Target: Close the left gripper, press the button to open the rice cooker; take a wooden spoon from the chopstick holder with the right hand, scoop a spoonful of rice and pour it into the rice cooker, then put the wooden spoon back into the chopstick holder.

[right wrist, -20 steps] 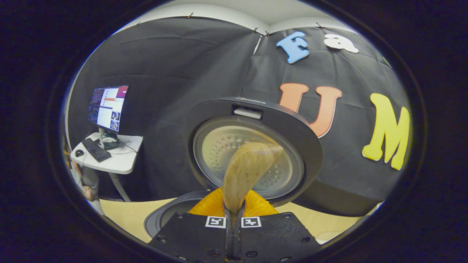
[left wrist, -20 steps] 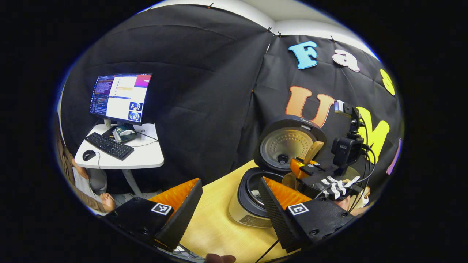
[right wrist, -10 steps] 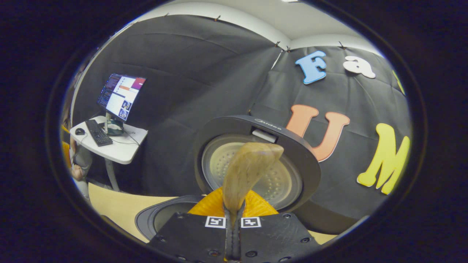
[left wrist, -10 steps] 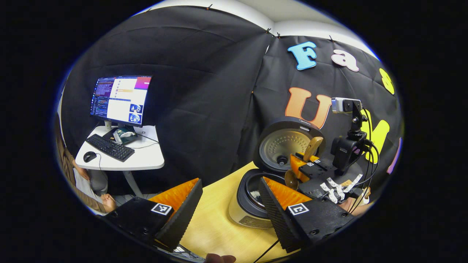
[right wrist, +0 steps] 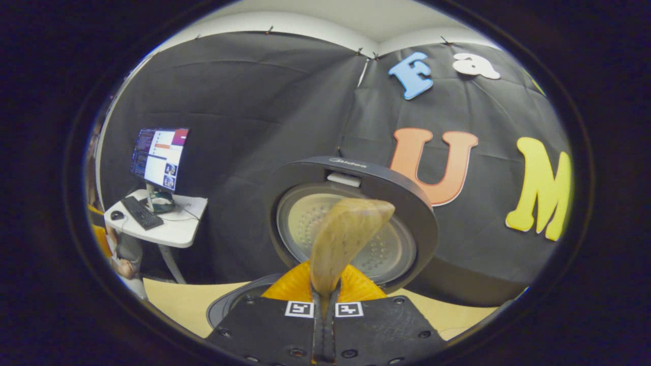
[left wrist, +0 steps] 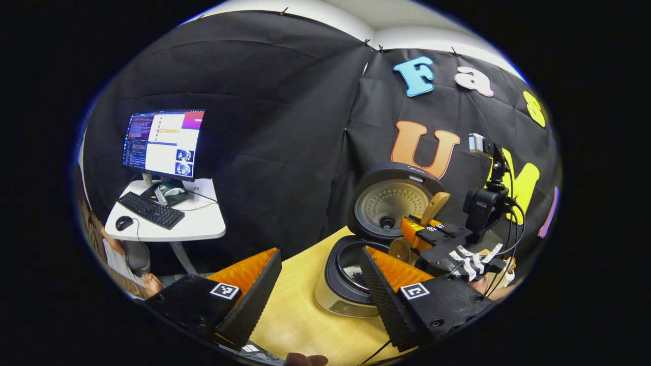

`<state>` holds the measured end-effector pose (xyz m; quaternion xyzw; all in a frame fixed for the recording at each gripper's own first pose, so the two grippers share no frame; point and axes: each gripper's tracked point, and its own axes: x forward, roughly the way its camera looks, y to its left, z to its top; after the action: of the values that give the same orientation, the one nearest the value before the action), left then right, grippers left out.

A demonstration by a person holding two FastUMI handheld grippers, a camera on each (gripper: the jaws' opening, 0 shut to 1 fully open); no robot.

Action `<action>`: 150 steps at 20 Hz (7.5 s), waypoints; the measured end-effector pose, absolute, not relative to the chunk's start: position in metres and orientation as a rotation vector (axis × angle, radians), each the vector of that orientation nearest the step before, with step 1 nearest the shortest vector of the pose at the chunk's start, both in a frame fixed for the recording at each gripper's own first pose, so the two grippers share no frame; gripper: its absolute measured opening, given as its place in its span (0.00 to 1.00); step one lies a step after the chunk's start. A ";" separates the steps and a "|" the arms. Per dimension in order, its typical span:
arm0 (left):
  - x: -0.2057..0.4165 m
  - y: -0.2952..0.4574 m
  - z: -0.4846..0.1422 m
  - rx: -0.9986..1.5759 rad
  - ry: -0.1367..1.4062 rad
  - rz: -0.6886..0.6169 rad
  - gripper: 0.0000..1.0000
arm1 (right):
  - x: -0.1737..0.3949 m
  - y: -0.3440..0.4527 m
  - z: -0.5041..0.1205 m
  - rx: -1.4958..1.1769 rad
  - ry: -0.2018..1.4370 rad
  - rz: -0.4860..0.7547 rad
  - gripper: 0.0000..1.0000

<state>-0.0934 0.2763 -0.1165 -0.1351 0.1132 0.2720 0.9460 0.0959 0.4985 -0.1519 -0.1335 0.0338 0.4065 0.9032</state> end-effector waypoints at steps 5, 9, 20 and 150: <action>-0.085 0.264 -0.108 -0.256 0.233 0.527 0.99 | 0.094 0.485 -0.137 -0.023 0.188 0.822 0.01; -0.080 0.253 -0.100 -0.214 0.234 0.498 0.99 | 0.096 0.472 -0.122 0.175 0.275 0.802 0.03; -0.028 0.166 -0.070 -0.126 0.221 0.298 0.99 | 0.140 0.322 -0.087 0.500 0.349 0.599 0.01; 0.042 0.203 -0.106 -0.081 0.387 0.354 0.88 | 0.091 0.059 -0.097 -0.136 0.353 0.246 0.94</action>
<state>0.0422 0.2028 -0.1056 -0.0398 0.1913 0.1748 0.9650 0.0913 0.0587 -0.0972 -0.0673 0.1748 0.1219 0.9747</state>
